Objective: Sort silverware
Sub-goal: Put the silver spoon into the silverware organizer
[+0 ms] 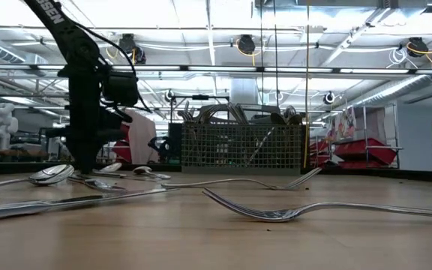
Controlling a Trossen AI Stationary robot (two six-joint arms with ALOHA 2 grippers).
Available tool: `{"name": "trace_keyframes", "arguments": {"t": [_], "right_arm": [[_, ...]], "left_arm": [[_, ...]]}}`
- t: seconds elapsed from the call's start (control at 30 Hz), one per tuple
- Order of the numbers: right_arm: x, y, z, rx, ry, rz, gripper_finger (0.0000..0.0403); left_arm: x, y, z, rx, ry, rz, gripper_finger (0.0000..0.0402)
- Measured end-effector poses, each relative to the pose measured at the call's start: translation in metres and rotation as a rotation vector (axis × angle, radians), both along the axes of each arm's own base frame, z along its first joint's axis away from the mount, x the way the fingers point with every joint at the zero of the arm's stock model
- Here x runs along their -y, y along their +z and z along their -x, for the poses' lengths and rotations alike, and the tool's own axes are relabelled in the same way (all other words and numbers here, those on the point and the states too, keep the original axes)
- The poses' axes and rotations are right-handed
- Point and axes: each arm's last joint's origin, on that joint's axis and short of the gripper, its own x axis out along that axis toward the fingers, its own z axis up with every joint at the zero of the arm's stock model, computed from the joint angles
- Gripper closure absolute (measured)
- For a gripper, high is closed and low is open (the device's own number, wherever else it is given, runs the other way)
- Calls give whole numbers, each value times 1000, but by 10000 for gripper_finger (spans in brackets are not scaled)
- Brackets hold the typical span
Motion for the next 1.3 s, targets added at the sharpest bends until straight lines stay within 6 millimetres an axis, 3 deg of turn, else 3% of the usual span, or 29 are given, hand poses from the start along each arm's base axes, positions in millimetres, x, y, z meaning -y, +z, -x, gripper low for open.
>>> {"name": "trace_keyframes", "arguments": {"t": [0.1, 0.27, 0.47, 0.53, 0.6, 0.7, 0.83, 1.07, 1.3], "right_arm": [[-1, 2, 4, 13, -12, 2, 248], [-4, 1, 19, 16, -66, -17, 253], [-9, -9, 38, 23, -75, -66, 262], [-10, -15, 42, 37, -79, -77, 265], [-11, -22, 46, 58, -80, -83, 267], [-12, -33, 48, 90, -80, -92, 269], [-12, -47, 48, 115, -78, -87, 269], [-12, -62, 49, 92, -80, -93, 269], [-18, -58, 70, 169, -85, -98, 269]], "left_arm": [[-3, 20, -6, 83, 15, -22, 389], [-2, 82, -22, 348, 4, -158, 389], [-1, 194, -38, 999, -157, -719, 389], [-1, 221, -37, 1154, -164, -944, 389], [-4, 236, -34, 1226, -98, -1106, 389], [-12, 239, -43, 1323, -79, -1221, 389], [-16, 230, -76, 1443, -136, -1276, 389], [-24, 225, -168, 1261, -274, -1340, 389], [-33, 215, -254, 1040, -93, -1337, 389]]}}
